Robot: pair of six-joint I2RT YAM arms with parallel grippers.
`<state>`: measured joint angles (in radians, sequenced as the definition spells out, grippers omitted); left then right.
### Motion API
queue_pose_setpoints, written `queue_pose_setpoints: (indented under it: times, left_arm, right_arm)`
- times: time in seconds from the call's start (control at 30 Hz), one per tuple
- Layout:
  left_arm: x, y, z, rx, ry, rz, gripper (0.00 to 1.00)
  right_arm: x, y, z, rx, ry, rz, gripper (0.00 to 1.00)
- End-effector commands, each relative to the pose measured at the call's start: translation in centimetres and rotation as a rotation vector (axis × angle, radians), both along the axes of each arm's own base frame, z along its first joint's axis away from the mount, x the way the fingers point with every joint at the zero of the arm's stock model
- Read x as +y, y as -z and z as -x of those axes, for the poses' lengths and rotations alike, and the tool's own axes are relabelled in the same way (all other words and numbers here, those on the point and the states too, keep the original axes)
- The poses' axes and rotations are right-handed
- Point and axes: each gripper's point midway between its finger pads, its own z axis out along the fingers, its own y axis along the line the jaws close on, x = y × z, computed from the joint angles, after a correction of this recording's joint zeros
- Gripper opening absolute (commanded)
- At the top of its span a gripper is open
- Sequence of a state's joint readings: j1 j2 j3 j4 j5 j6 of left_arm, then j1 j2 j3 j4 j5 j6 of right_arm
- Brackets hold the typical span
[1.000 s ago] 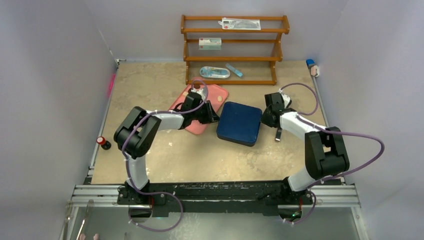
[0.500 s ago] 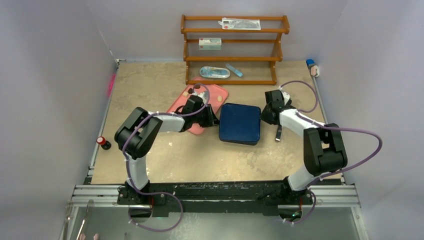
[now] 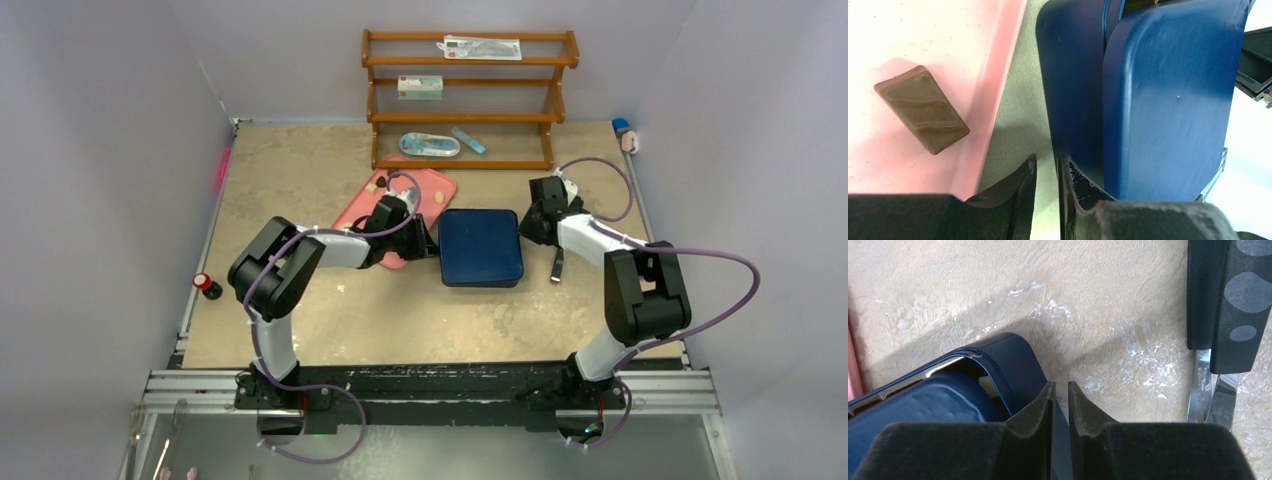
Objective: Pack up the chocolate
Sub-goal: Close the box lid on the packing box.
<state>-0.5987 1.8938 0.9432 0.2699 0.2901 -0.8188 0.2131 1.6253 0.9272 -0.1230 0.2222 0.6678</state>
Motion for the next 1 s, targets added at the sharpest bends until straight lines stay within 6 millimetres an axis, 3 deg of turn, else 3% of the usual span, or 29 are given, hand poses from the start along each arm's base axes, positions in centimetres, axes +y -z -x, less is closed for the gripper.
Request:
queue_pose_setpoints:
  times: [0.0, 0.47, 0.73, 0.97]
  left_arm:
    - [-1.4, -2.9, 0.4, -0.065, 0.032, 0.059, 0.20]
    - [-0.6, -4.4, -0.6, -0.112, 0.000, 0.001, 0.19]
    - [0.1, -5.5, -1.2, -0.144, -0.021, -0.030, 0.18]
    - [0.7, -6.3, -1.6, -0.166, -0.035, -0.050, 0.18]
  right_arm:
    - [1.4, -0.7, -0.9, -0.018, -0.041, -0.041, 0.17]
    - [-0.7, -1.9, -0.5, -0.053, 0.028, 0.013, 0.20]
    - [-1.3, -2.5, -0.5, -0.064, 0.046, 0.019, 0.36]
    - [-1.3, -2.6, -0.4, -0.067, 0.050, 0.014, 0.41]
